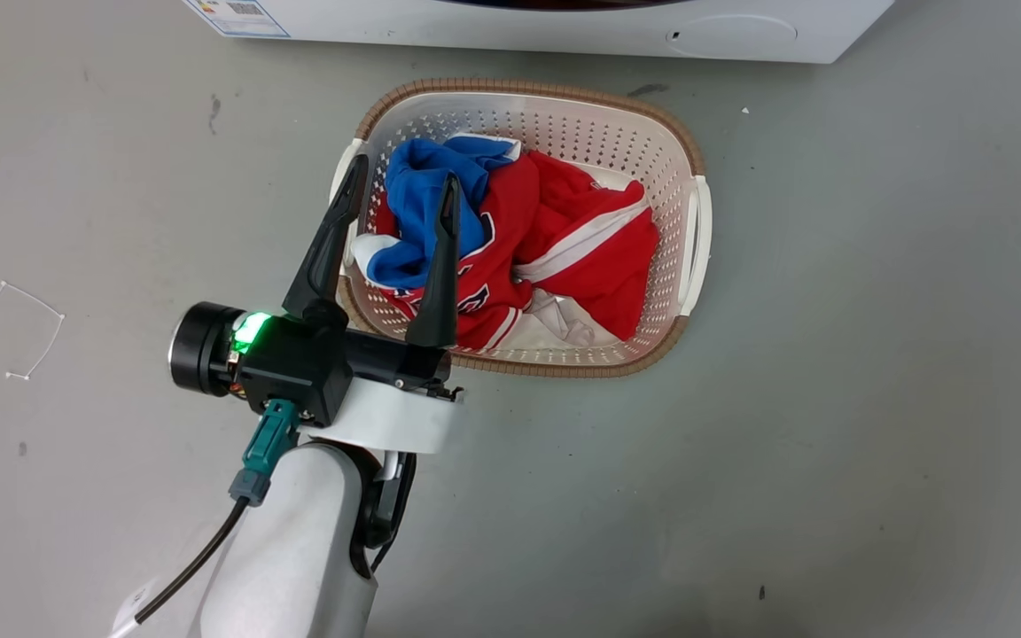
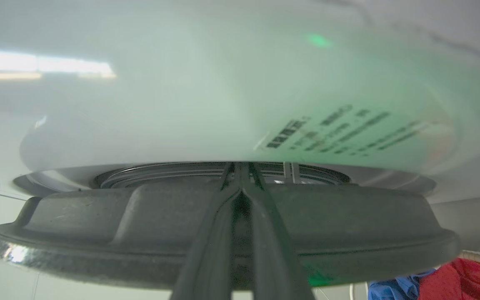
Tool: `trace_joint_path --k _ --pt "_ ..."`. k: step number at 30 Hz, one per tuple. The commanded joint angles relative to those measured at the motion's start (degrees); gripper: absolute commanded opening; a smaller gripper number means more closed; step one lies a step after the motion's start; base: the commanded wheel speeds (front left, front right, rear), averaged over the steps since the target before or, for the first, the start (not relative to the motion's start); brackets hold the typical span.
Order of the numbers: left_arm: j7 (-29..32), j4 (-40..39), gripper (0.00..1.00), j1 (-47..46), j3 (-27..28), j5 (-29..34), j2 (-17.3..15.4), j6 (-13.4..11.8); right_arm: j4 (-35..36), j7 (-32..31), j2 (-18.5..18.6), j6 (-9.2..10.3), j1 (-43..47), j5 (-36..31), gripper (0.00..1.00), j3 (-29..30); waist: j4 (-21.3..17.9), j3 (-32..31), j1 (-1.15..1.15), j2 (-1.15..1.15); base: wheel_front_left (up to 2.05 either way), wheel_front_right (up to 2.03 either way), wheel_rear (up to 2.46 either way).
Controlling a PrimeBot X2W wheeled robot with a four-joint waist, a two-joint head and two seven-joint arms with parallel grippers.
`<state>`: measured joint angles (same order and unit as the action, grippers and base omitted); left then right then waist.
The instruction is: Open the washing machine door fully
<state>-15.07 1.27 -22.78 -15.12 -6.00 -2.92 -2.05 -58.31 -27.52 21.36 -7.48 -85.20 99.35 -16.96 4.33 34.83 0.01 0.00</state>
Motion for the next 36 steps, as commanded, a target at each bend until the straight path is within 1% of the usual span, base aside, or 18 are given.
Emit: trace_joint_path --k 1,8,13,21,30,33,36 --pt "-0.15 -0.23 1.00 -0.97 -0.01 0.23 0.06 -0.19 0.56 -0.70 -0.20 -0.02 -0.74 -0.04 0.00 -0.32 -0.13 0.13 -0.01 0.00 0.00 0.00 0.00" --pt "-0.15 0.54 1.00 -0.87 0.20 -0.19 0.06 -0.13 2.69 -6.09 -0.72 -0.09 1.79 0.74 0.00 -1.66 -0.62 -0.67 -0.01 0.00 0.00 0.00 0.00" --pt "-0.15 1.65 1.00 0.19 0.26 -0.46 0.05 0.12 4.47 -10.04 -0.78 -0.09 5.43 1.30 0.00 -2.59 -0.95 -3.18 -0.01 0.00 0.00 0.00 0.00" --pt "-0.15 4.09 1.00 3.24 -0.22 -1.47 0.06 0.57 6.36 -14.12 -0.97 -0.08 13.64 1.76 0.00 -4.50 -1.39 -10.76 -0.01 0.00 0.00 0.00 0.00" --pt "-0.15 7.31 1.00 8.46 -0.97 -3.02 0.05 0.98 8.45 -16.96 -2.70 -0.09 23.97 2.69 0.00 -6.63 -1.47 -21.55 -0.01 0.00 0.00 0.00 0.00" --pt "-0.15 8.24 1.00 10.45 -0.81 -3.64 0.04 1.29 9.68 -17.45 -3.89 -0.09 27.54 3.14 0.00 -7.38 -1.36 -24.91 -0.01 0.00 0.00 0.00 0.00" --pt "-0.15 8.70 1.00 11.74 -0.82 -3.88 0.05 1.39 10.47 -17.54 -4.54 -0.09 29.61 3.07 0.00 -7.94 -1.25 -26.68 -0.01 0.00 0.00 0.00 0.00"
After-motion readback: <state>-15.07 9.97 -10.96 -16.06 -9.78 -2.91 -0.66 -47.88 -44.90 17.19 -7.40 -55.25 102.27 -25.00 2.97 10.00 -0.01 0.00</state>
